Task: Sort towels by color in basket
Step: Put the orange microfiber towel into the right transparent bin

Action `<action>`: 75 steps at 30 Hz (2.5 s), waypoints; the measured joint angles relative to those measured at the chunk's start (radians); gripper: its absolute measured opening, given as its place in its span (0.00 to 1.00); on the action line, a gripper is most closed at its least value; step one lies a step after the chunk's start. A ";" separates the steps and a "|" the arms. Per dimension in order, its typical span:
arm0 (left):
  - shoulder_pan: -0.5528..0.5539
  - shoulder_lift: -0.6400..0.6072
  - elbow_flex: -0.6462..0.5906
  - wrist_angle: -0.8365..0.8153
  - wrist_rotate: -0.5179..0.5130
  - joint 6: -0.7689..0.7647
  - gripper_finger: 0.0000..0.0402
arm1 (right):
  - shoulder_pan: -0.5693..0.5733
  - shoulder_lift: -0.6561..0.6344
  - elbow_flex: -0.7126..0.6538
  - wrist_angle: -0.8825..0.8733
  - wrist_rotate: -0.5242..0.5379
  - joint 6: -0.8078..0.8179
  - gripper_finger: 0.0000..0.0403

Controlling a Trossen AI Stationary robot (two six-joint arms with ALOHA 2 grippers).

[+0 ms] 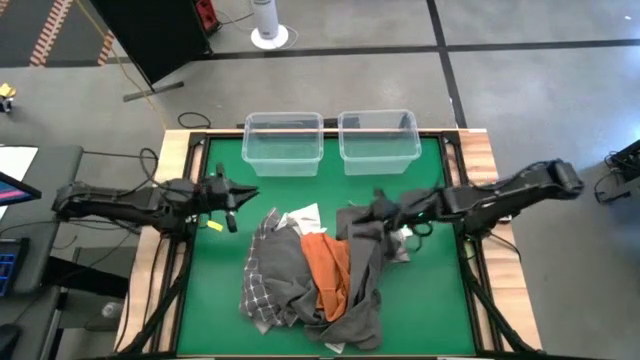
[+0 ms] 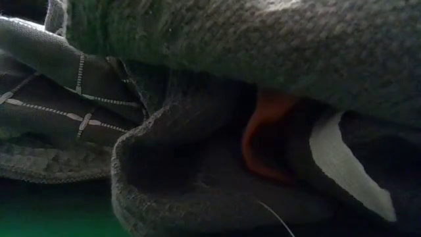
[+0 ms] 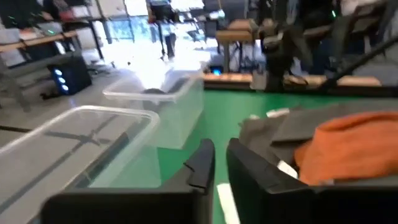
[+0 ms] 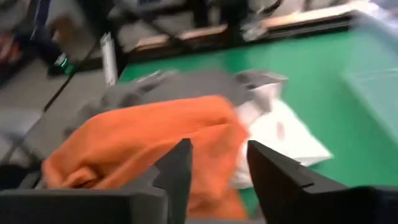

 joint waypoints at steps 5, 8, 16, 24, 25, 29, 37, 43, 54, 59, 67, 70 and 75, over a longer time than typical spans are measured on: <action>-0.022 0.081 0.048 -0.005 -0.031 -0.041 0.27 | 0.069 0.150 0.224 -0.225 0.015 0.018 0.63; -0.044 0.118 0.064 -0.009 -0.031 -0.052 0.35 | 0.094 0.221 0.319 -0.301 0.030 0.049 0.67; -0.117 0.192 0.111 -0.014 -0.090 -0.088 0.40 | 0.116 0.391 0.476 -0.477 0.030 0.198 0.68; -0.161 0.206 0.122 -0.026 -0.124 -0.105 0.40 | 0.114 0.520 0.603 -0.638 0.058 0.234 0.63; -0.163 0.205 0.122 -0.029 -0.124 -0.110 0.40 | 0.114 0.528 0.617 -0.652 0.062 0.234 0.63; -0.165 0.206 0.122 -0.054 -0.125 -0.128 0.40 | 0.113 0.548 0.641 -0.662 0.064 0.233 0.56; -0.165 0.206 0.122 -0.088 -0.125 -0.148 0.40 | 0.098 0.568 0.640 -0.693 0.059 0.197 0.22; -0.165 0.205 0.122 -0.090 -0.125 -0.152 0.40 | 0.079 0.567 0.640 -0.706 0.028 0.146 0.04; -0.165 0.205 0.122 -0.088 -0.125 -0.134 0.40 | 0.026 0.413 0.640 -0.711 0.050 0.073 0.03; -0.165 0.205 0.122 -0.082 -0.125 -0.134 0.40 | -0.012 0.301 0.640 -0.691 0.056 0.013 0.03; -0.164 0.205 0.122 -0.066 -0.125 -0.129 0.40 | -0.062 0.104 0.640 -0.521 0.062 -0.157 0.03; -0.164 0.205 0.122 -0.032 -0.125 -0.101 0.40 | -0.087 0.054 0.640 -0.430 0.063 -0.236 0.03; -0.164 0.205 0.122 0.037 -0.125 -0.040 0.40 | -0.141 0.013 0.640 -0.267 0.062 -0.334 0.03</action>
